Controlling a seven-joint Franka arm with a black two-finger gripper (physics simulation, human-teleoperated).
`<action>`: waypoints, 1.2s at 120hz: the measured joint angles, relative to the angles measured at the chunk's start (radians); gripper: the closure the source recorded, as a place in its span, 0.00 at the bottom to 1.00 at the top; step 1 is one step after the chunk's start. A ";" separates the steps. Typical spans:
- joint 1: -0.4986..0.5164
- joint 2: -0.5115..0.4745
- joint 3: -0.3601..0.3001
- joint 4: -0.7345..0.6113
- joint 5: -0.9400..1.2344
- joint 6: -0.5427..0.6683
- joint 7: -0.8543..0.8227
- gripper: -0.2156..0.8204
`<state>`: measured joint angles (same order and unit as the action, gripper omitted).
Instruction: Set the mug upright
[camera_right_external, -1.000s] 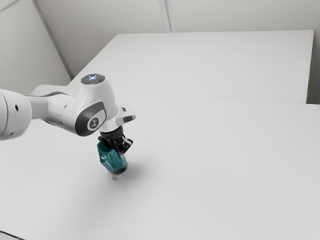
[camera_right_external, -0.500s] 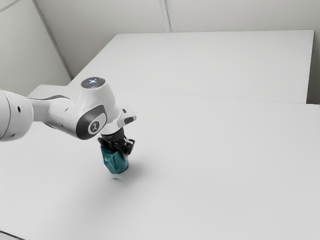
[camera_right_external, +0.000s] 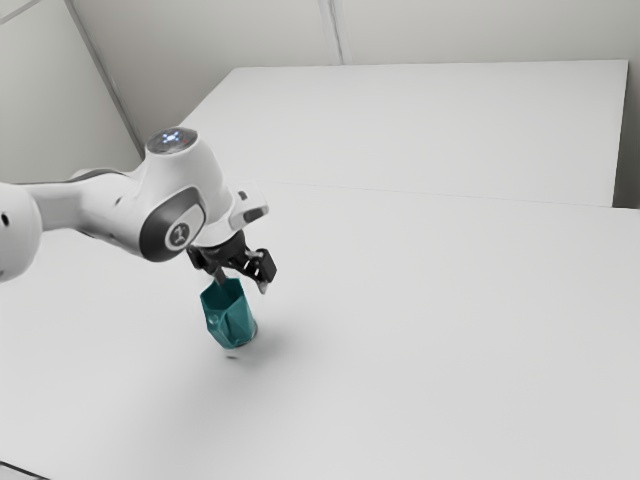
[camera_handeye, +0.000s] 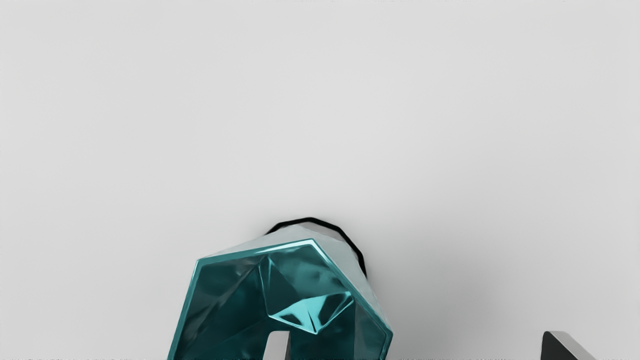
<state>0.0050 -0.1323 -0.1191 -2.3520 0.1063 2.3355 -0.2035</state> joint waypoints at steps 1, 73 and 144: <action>0.000 0.000 0.000 0.004 -0.002 -0.005 0.000 0.27; 0.031 0.036 0.006 0.367 -0.117 -0.429 0.005 0.23; 0.033 0.095 0.016 0.668 -0.101 -0.735 0.024 0.22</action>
<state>0.0377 -0.0371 -0.1028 -1.6841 0.0057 1.6004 -0.1798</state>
